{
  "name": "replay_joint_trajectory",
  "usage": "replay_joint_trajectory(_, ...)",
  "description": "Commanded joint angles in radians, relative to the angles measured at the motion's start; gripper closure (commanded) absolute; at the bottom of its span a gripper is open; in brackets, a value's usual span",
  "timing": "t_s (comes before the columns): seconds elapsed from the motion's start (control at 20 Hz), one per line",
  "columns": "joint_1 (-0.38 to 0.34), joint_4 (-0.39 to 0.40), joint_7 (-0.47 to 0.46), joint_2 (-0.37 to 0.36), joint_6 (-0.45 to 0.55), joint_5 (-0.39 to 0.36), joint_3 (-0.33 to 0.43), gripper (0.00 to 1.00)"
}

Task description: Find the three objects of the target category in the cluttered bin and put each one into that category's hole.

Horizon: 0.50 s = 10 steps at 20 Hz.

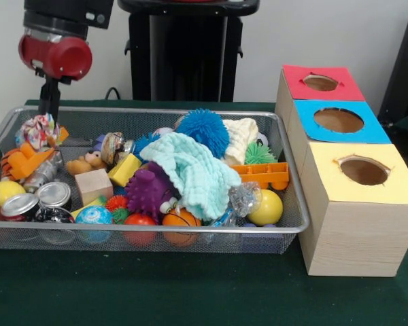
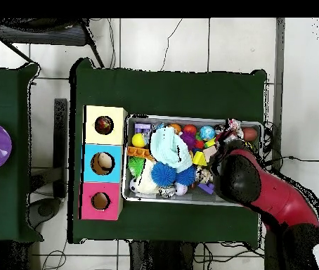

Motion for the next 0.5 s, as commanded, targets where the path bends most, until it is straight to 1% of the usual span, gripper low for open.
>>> replay_joint_trajectory(0.05, 0.086, 0.052, 0.144, -0.087, 0.112, 0.072, 0.084, 1.0)
replay_joint_trajectory(0.2, 0.125, 0.041, 0.156, -0.085, 0.102, 0.094, 0.079, 1.0)
replay_joint_trajectory(0.3, 0.142, 0.037, 0.162, -0.08, 0.089, 0.113, 0.09, 1.0)
replay_joint_trajectory(0.4, 0.159, 0.035, 0.173, -0.068, 0.055, 0.13, 0.105, 1.0)
replay_joint_trajectory(0.5, 0.194, 0.022, 0.19, -0.052, 0.038, 0.156, 0.095, 1.0)
